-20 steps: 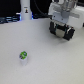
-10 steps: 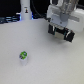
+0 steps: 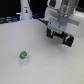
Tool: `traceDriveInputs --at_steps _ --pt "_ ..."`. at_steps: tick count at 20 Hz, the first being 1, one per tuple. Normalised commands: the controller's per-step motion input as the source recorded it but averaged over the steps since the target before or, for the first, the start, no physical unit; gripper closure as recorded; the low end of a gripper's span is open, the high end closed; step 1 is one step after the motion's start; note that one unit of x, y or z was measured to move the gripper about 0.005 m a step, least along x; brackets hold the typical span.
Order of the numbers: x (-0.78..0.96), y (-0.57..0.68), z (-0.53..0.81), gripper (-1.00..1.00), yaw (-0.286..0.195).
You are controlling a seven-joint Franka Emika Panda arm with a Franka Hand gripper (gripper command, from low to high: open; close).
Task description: Open the kcup holder, insert the kcup into the holder, and close the kcup holder
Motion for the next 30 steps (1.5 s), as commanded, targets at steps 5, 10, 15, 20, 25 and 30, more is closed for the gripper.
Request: traceDriveInputs --at_steps 5,10,15,20,25,30 --pt "0.44 -0.26 0.07 -1.00 -0.052" --pt "0.16 -0.13 0.20 -1.00 -0.093" --pt "0.23 -0.46 0.37 -1.00 -0.148" --pt "0.20 -0.64 0.29 -1.00 -0.197" --pt "0.10 -0.61 0.22 -1.00 -0.225" --pt "0.03 -0.55 0.17 -1.00 -0.247"
